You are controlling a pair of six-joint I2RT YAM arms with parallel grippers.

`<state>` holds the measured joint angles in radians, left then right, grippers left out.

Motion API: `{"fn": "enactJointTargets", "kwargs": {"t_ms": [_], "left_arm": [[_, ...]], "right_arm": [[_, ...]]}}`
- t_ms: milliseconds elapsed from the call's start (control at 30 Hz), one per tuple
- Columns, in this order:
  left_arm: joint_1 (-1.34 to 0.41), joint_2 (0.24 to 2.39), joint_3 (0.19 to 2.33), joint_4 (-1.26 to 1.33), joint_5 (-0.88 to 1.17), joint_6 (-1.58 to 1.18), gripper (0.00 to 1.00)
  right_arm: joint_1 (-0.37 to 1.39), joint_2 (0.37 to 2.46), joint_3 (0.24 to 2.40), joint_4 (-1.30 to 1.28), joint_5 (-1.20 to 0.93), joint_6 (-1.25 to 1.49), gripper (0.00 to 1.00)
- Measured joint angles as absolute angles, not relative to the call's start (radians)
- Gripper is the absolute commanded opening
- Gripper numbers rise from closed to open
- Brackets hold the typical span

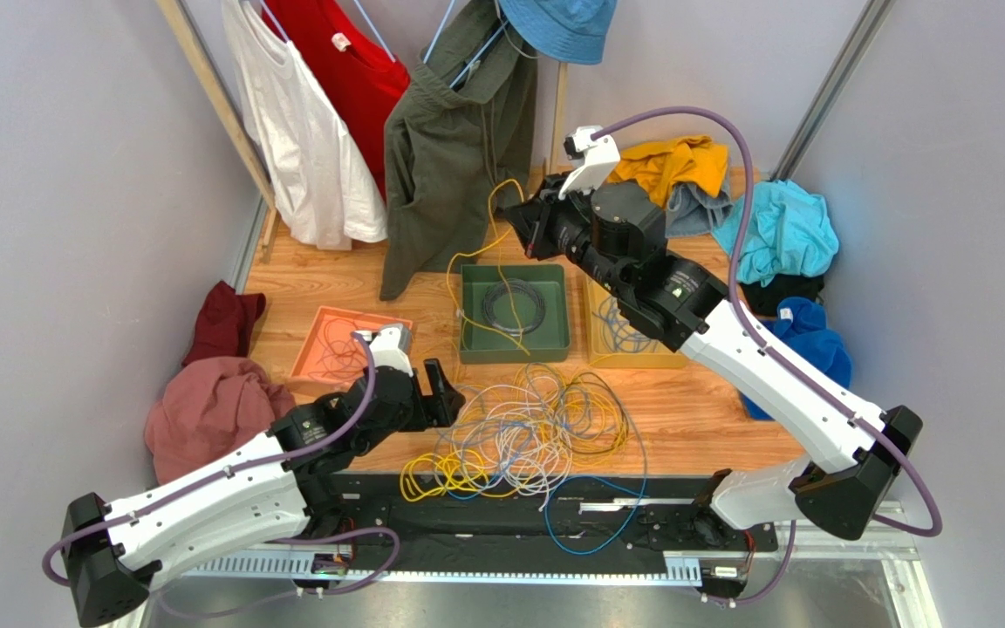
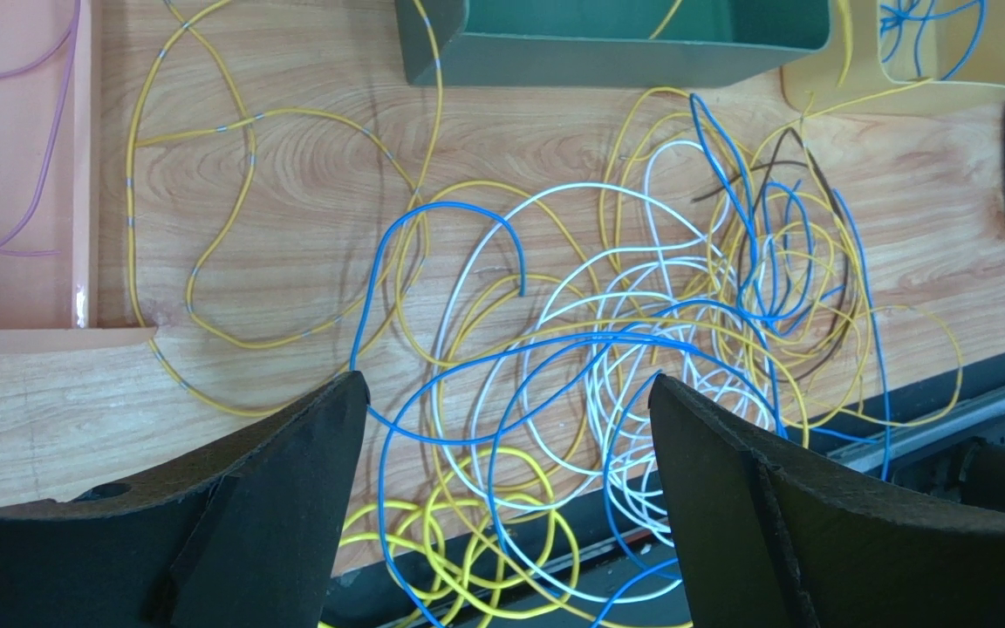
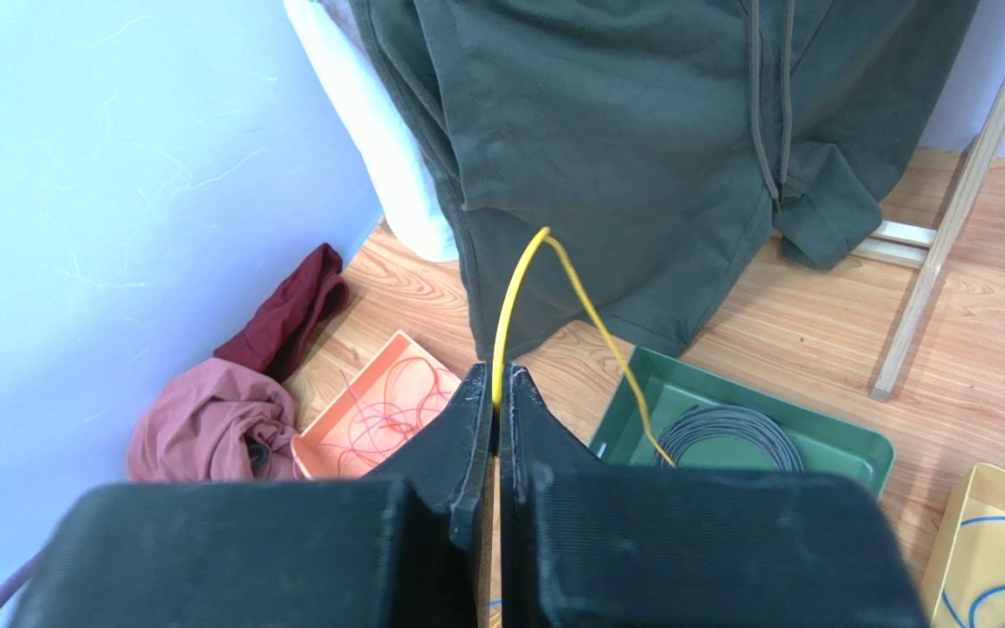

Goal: Untangle the cables

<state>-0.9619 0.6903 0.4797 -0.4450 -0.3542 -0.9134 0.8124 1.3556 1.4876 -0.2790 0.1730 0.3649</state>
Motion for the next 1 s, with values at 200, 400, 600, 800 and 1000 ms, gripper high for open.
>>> {"fn": "enactJointTargets", "kwargs": {"t_ms": [200, 400, 600, 800, 1000], "left_arm": [[-0.962, 0.682, 0.482, -0.446, -0.353, -0.915, 0.88], [-0.962, 0.670, 0.482, -0.449, -0.358, -0.915, 0.88], [-0.962, 0.665, 0.482, -0.452, -0.361, -0.915, 0.88], [-0.962, 0.664, 0.482, -0.453, -0.361, -0.915, 0.88], [-0.962, 0.664, 0.482, -0.453, -0.361, -0.915, 0.88]], "right_arm": [[0.812, 1.356, 1.414, -0.243, 0.181, 0.350, 0.00], [0.791, 1.369, 1.310, -0.192, 0.185, 0.345, 0.00], [0.747, 1.419, 1.227, -0.124, 0.190, 0.345, 0.00], [0.722, 1.456, 1.174, -0.088, 0.188, 0.347, 0.00], [0.719, 1.460, 1.188, -0.052, 0.182, 0.328, 0.00]]}}
